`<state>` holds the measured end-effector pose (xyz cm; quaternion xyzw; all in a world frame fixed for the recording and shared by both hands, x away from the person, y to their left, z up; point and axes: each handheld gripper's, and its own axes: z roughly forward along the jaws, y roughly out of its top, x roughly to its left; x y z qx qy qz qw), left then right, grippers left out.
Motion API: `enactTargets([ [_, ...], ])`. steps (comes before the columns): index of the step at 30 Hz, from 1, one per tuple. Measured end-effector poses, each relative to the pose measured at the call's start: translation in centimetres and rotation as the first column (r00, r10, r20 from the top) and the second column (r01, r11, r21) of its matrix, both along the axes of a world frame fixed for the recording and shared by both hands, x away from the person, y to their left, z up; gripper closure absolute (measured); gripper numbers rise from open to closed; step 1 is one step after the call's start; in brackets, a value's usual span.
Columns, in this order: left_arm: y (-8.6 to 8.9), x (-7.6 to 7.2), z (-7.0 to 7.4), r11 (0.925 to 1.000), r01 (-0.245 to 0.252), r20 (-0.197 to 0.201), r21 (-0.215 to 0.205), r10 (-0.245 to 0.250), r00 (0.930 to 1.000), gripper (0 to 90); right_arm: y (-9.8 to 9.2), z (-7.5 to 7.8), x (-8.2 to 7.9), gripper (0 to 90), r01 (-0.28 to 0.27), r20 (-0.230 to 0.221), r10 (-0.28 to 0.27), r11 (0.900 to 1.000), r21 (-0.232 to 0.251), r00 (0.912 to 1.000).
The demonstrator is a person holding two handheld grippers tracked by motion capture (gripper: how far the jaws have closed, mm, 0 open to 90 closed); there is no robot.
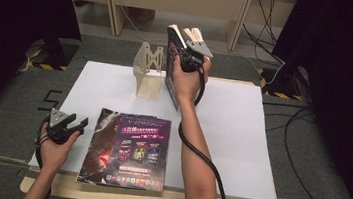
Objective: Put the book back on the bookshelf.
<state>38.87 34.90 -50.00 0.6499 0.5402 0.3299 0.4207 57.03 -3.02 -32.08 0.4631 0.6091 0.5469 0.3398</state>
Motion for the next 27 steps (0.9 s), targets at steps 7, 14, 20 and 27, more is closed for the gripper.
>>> enactTargets([
  [7,0.0,0.0,0.0,1.0,0.0,0.001,-0.001,0.0,1.0,45.8,0.4,-0.1,0.6,83.1,0.024,0.0,-0.024,1.0,-0.017,0.9997],
  [14,0.0,0.0,0.0,1.0,0.002,0.0,0.0,-0.002,1.0,45.8,0.6,-0.5,1.0,83.1,0.044,0.006,-0.044,0.999,-0.023,0.999],
  [20,0.0,0.0,0.0,1.0,0.001,-0.003,0.0,-0.001,1.0,45.8,0.7,-0.4,1.2,83.1,0.054,0.018,-0.054,0.998,-0.034,0.9984],
  [27,-0.1,0.0,0.0,1.0,0.004,0.002,0.007,-0.004,1.0,45.9,1.3,-1.2,0.6,79.8,0.078,0.027,-0.076,0.995,-0.069,0.9967],
])
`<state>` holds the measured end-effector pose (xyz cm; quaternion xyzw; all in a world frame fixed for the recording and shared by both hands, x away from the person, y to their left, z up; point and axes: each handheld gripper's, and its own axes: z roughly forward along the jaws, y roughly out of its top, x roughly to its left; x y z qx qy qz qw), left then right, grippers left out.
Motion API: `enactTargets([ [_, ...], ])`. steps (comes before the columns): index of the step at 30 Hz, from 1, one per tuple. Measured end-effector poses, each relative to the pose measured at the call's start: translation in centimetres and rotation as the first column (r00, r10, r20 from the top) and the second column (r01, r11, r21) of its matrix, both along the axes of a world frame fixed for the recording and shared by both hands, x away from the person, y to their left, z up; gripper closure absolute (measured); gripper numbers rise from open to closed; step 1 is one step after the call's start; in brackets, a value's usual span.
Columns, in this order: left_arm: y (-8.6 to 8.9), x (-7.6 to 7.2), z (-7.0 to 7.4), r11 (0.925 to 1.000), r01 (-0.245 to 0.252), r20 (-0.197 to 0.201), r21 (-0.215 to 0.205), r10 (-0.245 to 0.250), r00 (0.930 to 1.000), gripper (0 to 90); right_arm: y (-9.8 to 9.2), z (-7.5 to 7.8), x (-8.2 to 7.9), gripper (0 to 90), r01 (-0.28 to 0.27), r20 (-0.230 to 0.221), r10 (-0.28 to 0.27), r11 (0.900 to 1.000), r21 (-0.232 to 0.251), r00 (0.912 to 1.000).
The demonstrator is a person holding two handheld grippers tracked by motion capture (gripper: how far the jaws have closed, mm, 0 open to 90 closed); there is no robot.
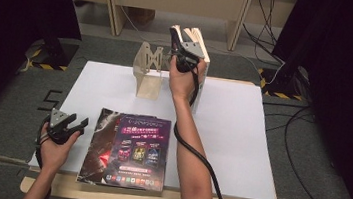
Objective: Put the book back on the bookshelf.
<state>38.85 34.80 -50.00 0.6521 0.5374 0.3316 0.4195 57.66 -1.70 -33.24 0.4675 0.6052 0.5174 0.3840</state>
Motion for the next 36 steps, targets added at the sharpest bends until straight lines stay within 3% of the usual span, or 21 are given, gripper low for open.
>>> enactTargets([
  [11,0.0,0.0,0.0,1.0,0.002,-0.002,-0.005,-0.002,1.0,45.9,-0.6,-0.2,-0.7,77.5,-0.026,-0.057,0.024,0.999,-0.046,0.9981],
  [18,0.0,0.0,0.0,1.0,0.002,-0.002,-0.006,-0.002,1.0,45.9,-1.1,-0.1,-0.7,77.2,-0.03,-0.085,0.027,0.999,-0.045,0.9961],
  [24,0.0,0.0,0.0,1.0,0.006,-0.003,0.004,-0.006,1.0,45.9,-1.2,0.1,-0.8,81.0,-0.047,-0.103,0.042,0.998,-0.047,0.9938],
  [30,0.0,0.0,0.0,1.0,0.005,0.0,-0.005,-0.005,1.0,45.7,-1.1,0.1,-0.4,82.2,-0.045,-0.14,0.033,0.996,-0.08,0.9896],
  [36,0.0,0.0,0.0,1.0,0.007,-0.001,0.003,-0.007,1.0,45.7,-1.4,0.1,-0.4,83.1,-0.059,-0.152,0.055,0.998,-0.025,0.9868],
])
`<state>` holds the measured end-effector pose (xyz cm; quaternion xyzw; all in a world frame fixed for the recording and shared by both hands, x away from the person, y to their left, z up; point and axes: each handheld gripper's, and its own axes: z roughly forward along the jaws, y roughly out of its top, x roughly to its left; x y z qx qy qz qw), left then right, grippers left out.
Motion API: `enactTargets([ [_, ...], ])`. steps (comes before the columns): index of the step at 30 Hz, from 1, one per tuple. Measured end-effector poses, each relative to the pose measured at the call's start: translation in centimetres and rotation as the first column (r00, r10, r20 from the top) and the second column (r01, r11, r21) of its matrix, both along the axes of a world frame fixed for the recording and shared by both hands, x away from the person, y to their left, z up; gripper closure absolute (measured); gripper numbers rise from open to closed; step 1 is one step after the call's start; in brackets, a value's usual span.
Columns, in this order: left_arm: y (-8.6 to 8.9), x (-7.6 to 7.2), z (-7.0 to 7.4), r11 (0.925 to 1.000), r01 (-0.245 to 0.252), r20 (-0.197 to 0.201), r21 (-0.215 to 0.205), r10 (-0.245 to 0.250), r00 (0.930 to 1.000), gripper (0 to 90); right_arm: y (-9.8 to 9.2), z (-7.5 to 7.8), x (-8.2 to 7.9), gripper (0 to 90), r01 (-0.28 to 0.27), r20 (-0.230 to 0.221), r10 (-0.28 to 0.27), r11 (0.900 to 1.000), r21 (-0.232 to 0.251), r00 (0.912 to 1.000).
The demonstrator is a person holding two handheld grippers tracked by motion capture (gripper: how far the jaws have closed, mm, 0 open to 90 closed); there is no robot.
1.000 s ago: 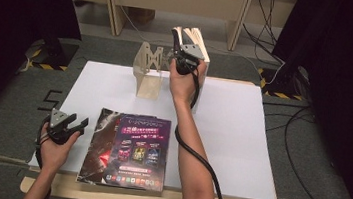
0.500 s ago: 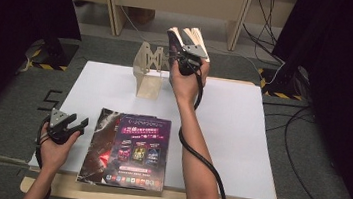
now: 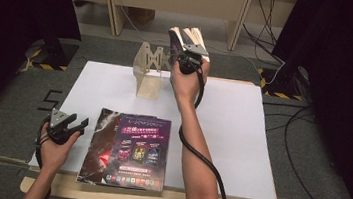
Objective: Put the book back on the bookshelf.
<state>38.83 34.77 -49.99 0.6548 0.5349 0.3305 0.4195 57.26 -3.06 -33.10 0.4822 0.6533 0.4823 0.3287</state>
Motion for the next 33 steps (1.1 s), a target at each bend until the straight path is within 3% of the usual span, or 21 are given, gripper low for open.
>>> enactTargets([
  [5,0.1,0.0,0.0,0.9999,-0.002,0.0,-0.01,0.002,1.0,45.7,0.1,-0.1,-0.1,83.1,0.019,0.029,-0.021,0.999,0.039,0.9994],
  [11,0.1,0.1,0.0,0.9999,-0.001,0.0,-0.01,0.001,1.0,45.6,0.4,0.4,0.2,83.2,0.025,0.11,-0.031,0.998,0.058,0.9934],
  [15,0.1,0.0,0.0,1.0,0.0,0.001,-0.007,0.0,1.0,45.7,0.6,0.1,0.9,83.1,0.045,0.133,-0.054,0.997,0.067,0.9896],
  [19,0.1,0.1,0.0,0.9999,-0.001,0.0,-0.013,0.001,1.0,45.7,1.3,-1.1,1.0,82.7,0.068,0.145,-0.071,0.997,0.023,0.9869],
  [21,0.1,0.0,0.0,1.0,0.001,-0.001,-0.006,-0.001,1.0,45.7,1.5,-1.6,0.9,81.4,0.079,0.172,-0.077,0.997,-0.002,0.9821],
  [22,0.1,0.0,0.0,1.0,0.001,0.0,-0.005,-0.001,1.0,45.7,1.6,-1.5,0.8,78.9,0.092,0.163,-0.087,0.995,-0.028,0.9828],
  [24,0.0,0.0,0.0,1.0,0.001,0.004,-0.003,-0.001,1.0,45.7,1.4,-1.4,0.6,73.8,0.114,0.141,-0.11,0.993,-0.024,0.9839],
  [25,0.0,0.0,0.0,1.0,0.001,0.001,-0.001,-0.001,1.0,45.7,1.3,-1.4,0.5,73.7,0.114,0.119,-0.111,0.993,-0.015,0.9867],
  [29,-0.1,0.0,0.0,1.0,0.001,-0.001,0.003,-0.001,1.0,45.8,1.0,-1.2,-0.1,72.5,0.101,0.121,-0.099,0.995,-0.013,0.9878],
  [33,0.0,0.0,0.0,1.0,0.002,-0.001,-0.001,-0.002,1.0,45.8,0.8,-1.2,-0.5,71.7,0.081,0.082,-0.079,0.997,-0.012,0.9935],
])
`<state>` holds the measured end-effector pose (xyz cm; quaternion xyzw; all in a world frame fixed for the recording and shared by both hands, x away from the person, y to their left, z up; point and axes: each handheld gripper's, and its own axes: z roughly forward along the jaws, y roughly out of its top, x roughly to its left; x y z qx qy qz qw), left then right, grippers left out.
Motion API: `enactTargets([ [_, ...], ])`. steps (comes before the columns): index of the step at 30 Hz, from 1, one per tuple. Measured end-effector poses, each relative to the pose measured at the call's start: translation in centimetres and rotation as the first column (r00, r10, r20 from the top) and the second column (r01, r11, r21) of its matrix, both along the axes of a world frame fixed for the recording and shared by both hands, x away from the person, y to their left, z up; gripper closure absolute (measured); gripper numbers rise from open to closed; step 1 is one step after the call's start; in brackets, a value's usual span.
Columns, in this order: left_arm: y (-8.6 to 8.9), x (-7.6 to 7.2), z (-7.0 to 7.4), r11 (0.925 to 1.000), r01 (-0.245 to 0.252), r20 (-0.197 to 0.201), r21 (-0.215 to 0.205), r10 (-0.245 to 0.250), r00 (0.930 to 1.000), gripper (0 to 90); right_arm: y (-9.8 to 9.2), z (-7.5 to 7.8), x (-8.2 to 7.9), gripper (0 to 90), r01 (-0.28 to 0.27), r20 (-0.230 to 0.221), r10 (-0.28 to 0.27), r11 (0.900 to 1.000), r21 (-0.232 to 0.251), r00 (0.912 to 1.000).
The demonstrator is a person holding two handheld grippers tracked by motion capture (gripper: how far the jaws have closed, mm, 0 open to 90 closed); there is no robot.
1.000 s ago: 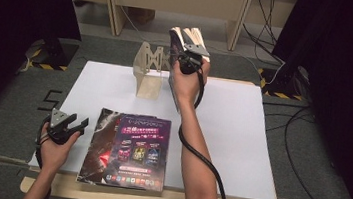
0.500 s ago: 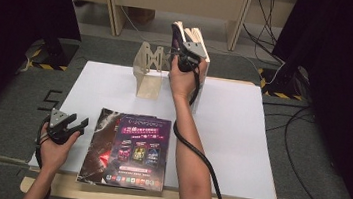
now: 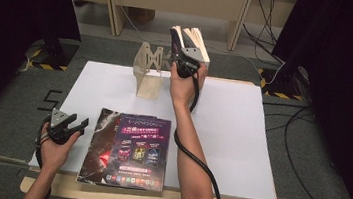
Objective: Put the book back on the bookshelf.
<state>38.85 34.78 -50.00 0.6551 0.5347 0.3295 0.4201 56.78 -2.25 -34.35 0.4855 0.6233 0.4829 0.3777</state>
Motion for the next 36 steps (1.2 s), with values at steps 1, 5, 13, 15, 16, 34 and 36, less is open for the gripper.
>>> enactTargets([
  [1,0.0,0.0,0.0,1.0,-0.001,0.001,-0.001,0.001,1.0,45.8,0.0,-0.1,0.0,71.5,-0.006,-0.01,0.006,1.0,-0.003,0.9999],
  [5,0.0,0.0,0.0,1.0,0.0,0.001,-0.003,0.0,1.0,45.7,-0.2,-0.8,0.0,74.0,-0.01,-0.026,0.01,1.0,-0.004,0.9996],
  [13,0.1,0.0,0.0,0.9999,-0.001,0.001,-0.013,0.001,1.0,45.7,0.1,-0.8,0.5,82.7,-0.033,-0.076,0.032,0.999,-0.003,0.9966],
  [15,0.1,0.0,0.0,0.9999,-0.001,0.001,-0.013,0.001,1.0,45.7,0.1,-0.8,0.5,82.9,-0.039,-0.069,0.04,0.999,0.016,0.9968],
  [16,0.1,0.0,0.0,0.9999,0.0,0.001,-0.012,0.001,1.0,45.7,0.1,-0.9,0.6,83.0,-0.038,-0.061,0.039,0.999,0.026,0.9974],
  [34,0.0,0.0,0.0,1.0,0.005,0.0,0.0,-0.005,1.0,45.8,-0.1,-1.9,0.8,77.0,-0.003,-0.015,0.003,0.999,0.037,0.9999],
  [36,0.0,0.0,0.0,1.0,0.006,0.001,0.004,-0.006,1.0,45.9,-0.1,-2.0,0.7,74.8,-0.004,-0.035,0.005,1.0,0.03,0.9994],
])
